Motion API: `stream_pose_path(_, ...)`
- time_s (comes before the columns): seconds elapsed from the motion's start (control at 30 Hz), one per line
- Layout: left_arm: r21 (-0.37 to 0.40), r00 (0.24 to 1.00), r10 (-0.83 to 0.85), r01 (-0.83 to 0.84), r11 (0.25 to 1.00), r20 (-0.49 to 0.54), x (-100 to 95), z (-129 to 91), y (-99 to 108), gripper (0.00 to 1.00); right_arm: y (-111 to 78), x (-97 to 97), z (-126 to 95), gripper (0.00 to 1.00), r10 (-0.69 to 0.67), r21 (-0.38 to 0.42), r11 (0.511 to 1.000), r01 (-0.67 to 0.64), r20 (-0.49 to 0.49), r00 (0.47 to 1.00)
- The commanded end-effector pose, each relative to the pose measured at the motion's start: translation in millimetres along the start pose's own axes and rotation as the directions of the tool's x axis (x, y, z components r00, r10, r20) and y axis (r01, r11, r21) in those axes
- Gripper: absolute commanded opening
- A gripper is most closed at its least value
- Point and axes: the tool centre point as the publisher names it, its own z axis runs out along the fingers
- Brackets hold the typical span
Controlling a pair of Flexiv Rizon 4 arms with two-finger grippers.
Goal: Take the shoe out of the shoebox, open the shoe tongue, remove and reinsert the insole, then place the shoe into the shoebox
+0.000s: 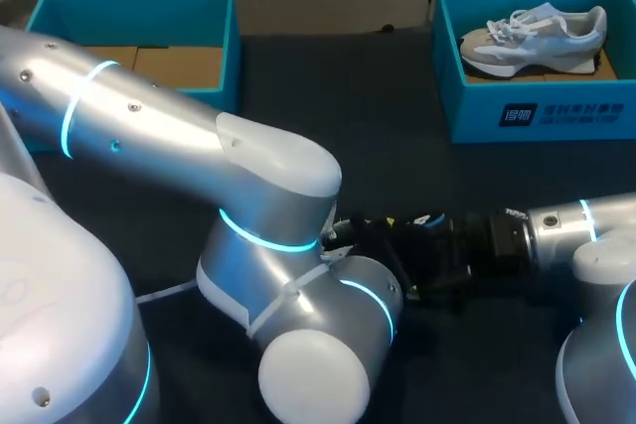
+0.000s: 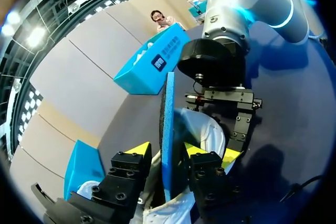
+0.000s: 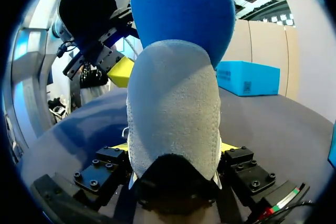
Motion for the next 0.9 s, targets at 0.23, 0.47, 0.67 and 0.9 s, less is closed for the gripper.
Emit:
stream_pose_path(0.23, 0.016, 1.0, 0.005, -0.005, 1.0, -0.03, -9.8, 2.4, 3.6, 0.25, 1.0, 0.4, 1.6, 0.0, 0.0, 0.003, 1.0, 0.0, 0.002, 1.0)
stream_pose_path(0.47, 0.021, 0.999, 0.002, 0.0, 1.0, -0.05, -11.3, 5.8, 3.4, 0.0, 1.0, 0.4, 1.6, 0.0, 0.0, 0.003, 1.0, 0.0, 0.002, 1.0)
stream_pose_path(0.67, 0.029, 0.998, -0.006, 0.008, 1.0, -0.069, -13.2, 3.1, 1.6, 0.0, 1.0, 0.4, 1.6, 0.0, 0.0, 0.003, 1.0, 0.0, 0.002, 1.0)
stream_pose_path(0.9, 0.021, 0.991, -0.044, 0.047, 0.999, -0.123, -21.8, -5.3, -11.0, 0.0, 1.0, 0.4, 1.6, 0.0, 0.0, 0.003, 1.0, 0.0, 0.002, 1.0)
